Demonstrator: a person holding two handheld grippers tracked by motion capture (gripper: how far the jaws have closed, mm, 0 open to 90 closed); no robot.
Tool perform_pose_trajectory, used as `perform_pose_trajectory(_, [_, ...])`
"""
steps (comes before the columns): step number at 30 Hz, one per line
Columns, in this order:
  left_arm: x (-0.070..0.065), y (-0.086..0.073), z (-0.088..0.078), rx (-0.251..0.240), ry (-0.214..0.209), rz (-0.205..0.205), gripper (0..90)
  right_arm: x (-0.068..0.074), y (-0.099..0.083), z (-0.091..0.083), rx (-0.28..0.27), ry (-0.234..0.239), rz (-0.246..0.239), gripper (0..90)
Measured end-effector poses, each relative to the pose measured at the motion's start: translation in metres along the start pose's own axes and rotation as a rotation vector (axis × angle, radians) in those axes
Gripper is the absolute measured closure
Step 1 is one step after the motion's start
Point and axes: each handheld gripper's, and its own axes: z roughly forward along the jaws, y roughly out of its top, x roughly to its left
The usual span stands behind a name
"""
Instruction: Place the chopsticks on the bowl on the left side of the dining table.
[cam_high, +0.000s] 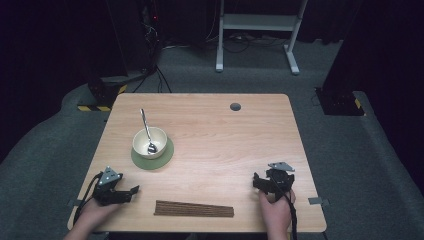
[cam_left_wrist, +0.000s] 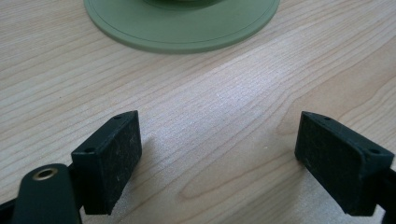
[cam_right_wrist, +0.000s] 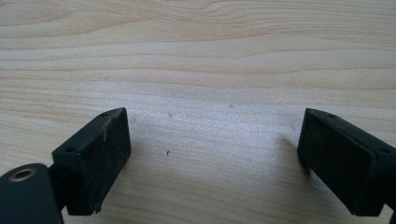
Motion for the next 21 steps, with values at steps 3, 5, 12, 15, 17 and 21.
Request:
perform_pose_trajectory(3, [0.0004, 0.0004, 0.0004, 0.0, -0.004, 0.004, 14.7, 0.0, 0.0, 0.0, 0.0, 0.0, 0.0, 9.3])
perform_pose_trajectory(5, [0.0004, 0.0006, 0.0006, 0.001, -0.005, 0.004, 14.6, -0.0001, 0.0, 0.0, 0.0, 0.001, 0.0, 9.3])
perform_pose_trajectory(12, [0.0004, 0.001, 0.0011, 0.001, -0.004, 0.004, 14.6, -0.0011, -0.0014, -0.0013, 0.0, 0.014, -0.004, 9.6])
perform_pose_trajectory(15, [-0.0007, 0.0014, 0.0009, 0.004, 0.006, -0.001, 14.6, -0.0019, -0.002, -0.002, -0.002, 0.021, -0.014, 9.6])
perform_pose_trajectory(17, [-0.0015, 0.0016, 0.0008, 0.005, 0.009, -0.004, 14.8, -0.0026, -0.0026, -0.0027, -0.001, 0.03, -0.017, 9.8])
perform_pose_trajectory(21, [-0.0023, 0.0027, 0.0008, 0.011, 0.016, -0.006, 14.9, -0.0028, -0.0029, -0.0029, -0.001, 0.034, -0.023, 9.8])
